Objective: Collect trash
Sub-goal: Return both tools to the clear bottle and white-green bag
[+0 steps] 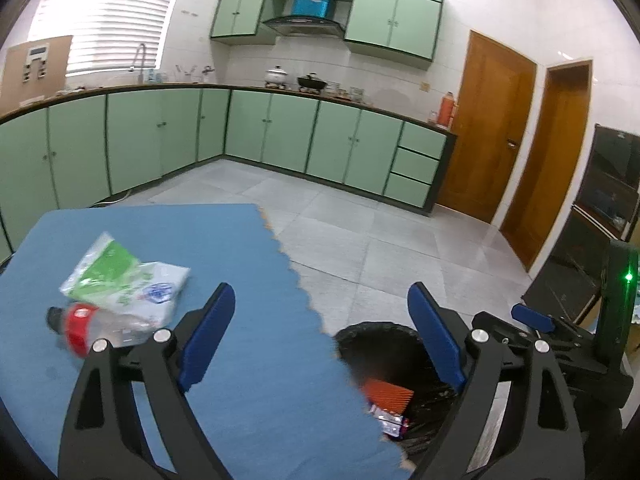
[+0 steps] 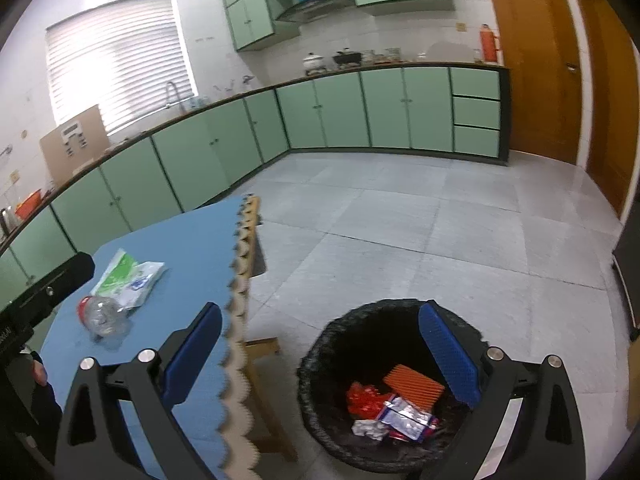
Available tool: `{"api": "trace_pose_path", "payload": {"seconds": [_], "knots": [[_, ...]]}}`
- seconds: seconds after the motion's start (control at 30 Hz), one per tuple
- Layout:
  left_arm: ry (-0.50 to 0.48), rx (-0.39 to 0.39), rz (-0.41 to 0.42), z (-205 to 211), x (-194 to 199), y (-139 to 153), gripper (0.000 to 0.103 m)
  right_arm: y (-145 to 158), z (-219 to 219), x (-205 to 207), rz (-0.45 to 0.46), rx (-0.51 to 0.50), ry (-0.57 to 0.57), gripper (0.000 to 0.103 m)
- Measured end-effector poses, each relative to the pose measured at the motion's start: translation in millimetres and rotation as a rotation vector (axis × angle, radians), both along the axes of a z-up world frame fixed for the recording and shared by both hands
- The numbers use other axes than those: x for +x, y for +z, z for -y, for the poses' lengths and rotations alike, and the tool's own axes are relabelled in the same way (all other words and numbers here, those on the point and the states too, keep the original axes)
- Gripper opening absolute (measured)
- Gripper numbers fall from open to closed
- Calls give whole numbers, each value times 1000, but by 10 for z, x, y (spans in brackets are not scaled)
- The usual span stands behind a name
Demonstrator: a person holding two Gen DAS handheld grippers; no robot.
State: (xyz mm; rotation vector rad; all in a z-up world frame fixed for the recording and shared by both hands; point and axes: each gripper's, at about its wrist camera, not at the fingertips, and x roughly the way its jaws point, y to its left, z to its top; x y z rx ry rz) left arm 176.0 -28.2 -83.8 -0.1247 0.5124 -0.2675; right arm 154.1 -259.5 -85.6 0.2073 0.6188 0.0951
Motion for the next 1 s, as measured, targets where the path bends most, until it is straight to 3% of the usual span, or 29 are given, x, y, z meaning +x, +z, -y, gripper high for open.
{"api": "trace_pose_path", "payload": {"seconds": [0.17, 0.6, 1.0], "knots": [[68, 8, -13, -354, -66, -25, 86, 7, -336, 52, 6, 4, 70, 97], [309, 135, -52, -1317, -250, -319, 86, -155, -1252, 287, 12, -11, 283, 97], [458, 139, -101, -1987, -243, -439, 86, -322, -2153, 605, -23, -44, 516, 97]]}}
